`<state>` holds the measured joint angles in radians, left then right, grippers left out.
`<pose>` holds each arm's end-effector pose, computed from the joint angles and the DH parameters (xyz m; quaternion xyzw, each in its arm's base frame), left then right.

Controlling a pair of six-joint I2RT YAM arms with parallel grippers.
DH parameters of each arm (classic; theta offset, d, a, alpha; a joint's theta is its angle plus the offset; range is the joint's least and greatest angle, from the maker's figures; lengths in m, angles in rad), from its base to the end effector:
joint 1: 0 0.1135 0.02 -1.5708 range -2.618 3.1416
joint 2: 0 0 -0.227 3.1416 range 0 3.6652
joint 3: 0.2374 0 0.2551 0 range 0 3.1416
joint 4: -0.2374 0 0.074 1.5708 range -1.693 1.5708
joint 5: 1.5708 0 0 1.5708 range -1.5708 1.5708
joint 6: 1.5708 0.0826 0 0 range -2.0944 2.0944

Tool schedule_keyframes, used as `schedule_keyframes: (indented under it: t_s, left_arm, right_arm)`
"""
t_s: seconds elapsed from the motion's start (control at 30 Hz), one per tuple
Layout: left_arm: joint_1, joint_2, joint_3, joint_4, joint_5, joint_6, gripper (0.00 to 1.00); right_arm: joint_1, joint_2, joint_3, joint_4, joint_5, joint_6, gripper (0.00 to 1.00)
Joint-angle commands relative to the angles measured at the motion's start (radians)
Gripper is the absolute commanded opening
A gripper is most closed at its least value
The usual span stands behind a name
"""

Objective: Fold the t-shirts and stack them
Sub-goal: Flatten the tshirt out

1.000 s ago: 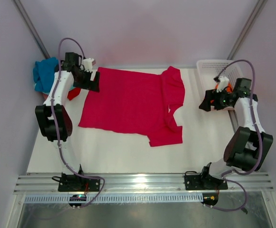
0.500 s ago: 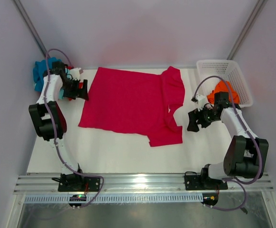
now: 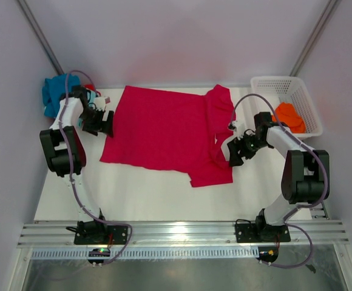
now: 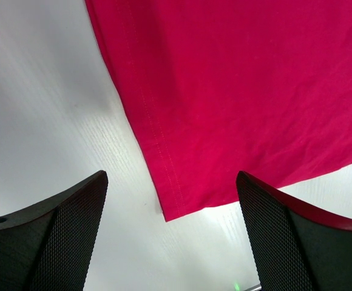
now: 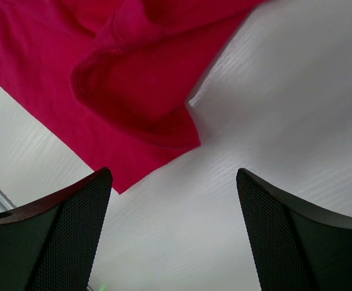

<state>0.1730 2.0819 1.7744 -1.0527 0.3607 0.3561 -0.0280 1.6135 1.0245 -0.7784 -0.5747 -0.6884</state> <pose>0.4159 0.0431 0.1457 0.1082 0.9725 -0.1451 0.1464 0.2993 0.0365 0.1121 -0.3365 0.8932 0.2299 0.1900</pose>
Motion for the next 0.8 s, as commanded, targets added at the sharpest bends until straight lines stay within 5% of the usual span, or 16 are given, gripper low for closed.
schedule_keyframes:
  t_s: [0.0, 0.77]
  left_arm:
    - [0.002, 0.017, 0.043, -0.033, -0.055, 0.033, 0.87]
    - [0.000, 0.032, 0.017, -0.236, 0.004, 0.127, 0.79]
  right_arm:
    - [0.063, 0.046, 0.094, 0.021, -0.010, -0.019, 0.86]
    - [0.106, 0.051, 0.017, -0.088, 0.076, -0.068, 0.85]
